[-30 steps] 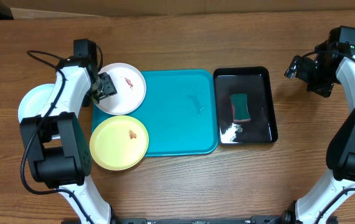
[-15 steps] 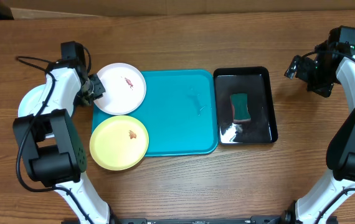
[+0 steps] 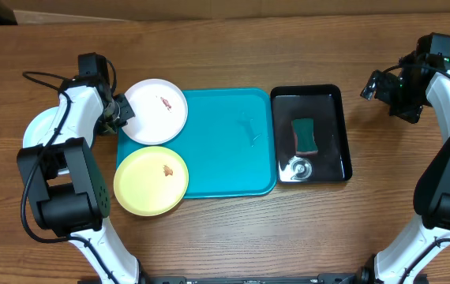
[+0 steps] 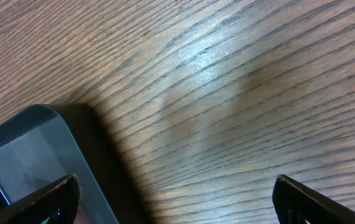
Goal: Clean dirty plates on tray and stack at the side
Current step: 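Grip the white plate rim with the left gripper and hold it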
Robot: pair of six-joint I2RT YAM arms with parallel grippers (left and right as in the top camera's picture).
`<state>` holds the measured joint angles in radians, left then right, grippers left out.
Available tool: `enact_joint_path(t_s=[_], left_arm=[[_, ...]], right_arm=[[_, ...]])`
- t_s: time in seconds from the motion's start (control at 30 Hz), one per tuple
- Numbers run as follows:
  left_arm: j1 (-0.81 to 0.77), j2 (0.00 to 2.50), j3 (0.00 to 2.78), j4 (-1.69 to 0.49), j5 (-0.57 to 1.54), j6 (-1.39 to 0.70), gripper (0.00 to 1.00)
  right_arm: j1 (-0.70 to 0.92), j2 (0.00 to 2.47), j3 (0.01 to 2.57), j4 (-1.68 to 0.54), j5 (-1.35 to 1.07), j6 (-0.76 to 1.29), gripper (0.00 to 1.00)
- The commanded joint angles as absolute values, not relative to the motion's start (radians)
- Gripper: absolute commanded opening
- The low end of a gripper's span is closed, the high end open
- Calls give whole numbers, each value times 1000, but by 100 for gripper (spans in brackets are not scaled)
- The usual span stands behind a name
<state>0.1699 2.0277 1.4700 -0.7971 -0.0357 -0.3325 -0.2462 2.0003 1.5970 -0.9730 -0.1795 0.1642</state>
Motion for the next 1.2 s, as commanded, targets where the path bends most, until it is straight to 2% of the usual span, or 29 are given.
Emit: enact_joint_path(t_s=[0.0,0.17,0.23,0.87,0.93,1.03,1.17], left_arm=[[162,2042,1456,-799,197,-265,4],[162,2042,1456,-817,494,-220,4],[157,2042,1456,-829,545,-221,4],[-48,2039,1507,-905,412,-308,4],[-44,2038,1547,-941,363,-324,11],[-22,2038,1610,-993,292,-340,29],[15,2038,1634,-1027,168,-337,38]], right_arm=[[-242,1980,1624,-971,-184,168,100],[-242,1980,1624,-971,-183,168,100],[-242,1980,1624,-971,-184,168,100],[-242,1980,1624,-971,-184,168,100],[-242,1980,1624,-971,-183,168,100],[-242,1980,1624,-971,-184,168,100],[-242,1980,1624,-970,-184,168,100]])
